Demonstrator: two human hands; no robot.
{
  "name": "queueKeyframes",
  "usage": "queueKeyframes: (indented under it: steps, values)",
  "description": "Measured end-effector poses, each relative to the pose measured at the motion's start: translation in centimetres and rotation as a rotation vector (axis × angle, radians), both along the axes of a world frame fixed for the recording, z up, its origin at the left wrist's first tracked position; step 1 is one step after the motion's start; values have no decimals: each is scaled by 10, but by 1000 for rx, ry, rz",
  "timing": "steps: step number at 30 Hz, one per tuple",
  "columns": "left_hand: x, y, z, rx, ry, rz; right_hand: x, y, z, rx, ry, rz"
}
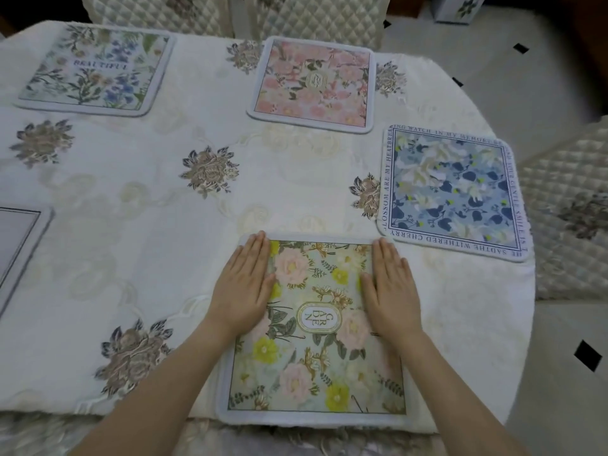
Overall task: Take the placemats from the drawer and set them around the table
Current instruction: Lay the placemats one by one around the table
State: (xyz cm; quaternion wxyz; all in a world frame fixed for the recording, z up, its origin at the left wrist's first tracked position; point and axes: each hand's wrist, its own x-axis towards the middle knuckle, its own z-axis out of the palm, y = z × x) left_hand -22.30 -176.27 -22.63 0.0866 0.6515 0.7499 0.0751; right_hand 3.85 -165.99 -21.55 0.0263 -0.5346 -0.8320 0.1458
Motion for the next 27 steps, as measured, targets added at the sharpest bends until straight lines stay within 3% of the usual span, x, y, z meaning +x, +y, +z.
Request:
queueKeyframes:
  steps: [4,7,9,12,27]
  values:
    - [5,-1,14,-2,77,-7,-2,2,6,36,-45,12]
    - [49,-32,27,9,34,-169,-9,-33,27,41,43,-56]
    - [87,-56,27,6,-21,-172,-23,-78,34,2,137,11]
    - [118,-69,13,-44,-71,-123,-39,-121,20,-35,105,193]
    - [50,-95,23,-144,-29,-140,25,-98,11,-63,-11,184]
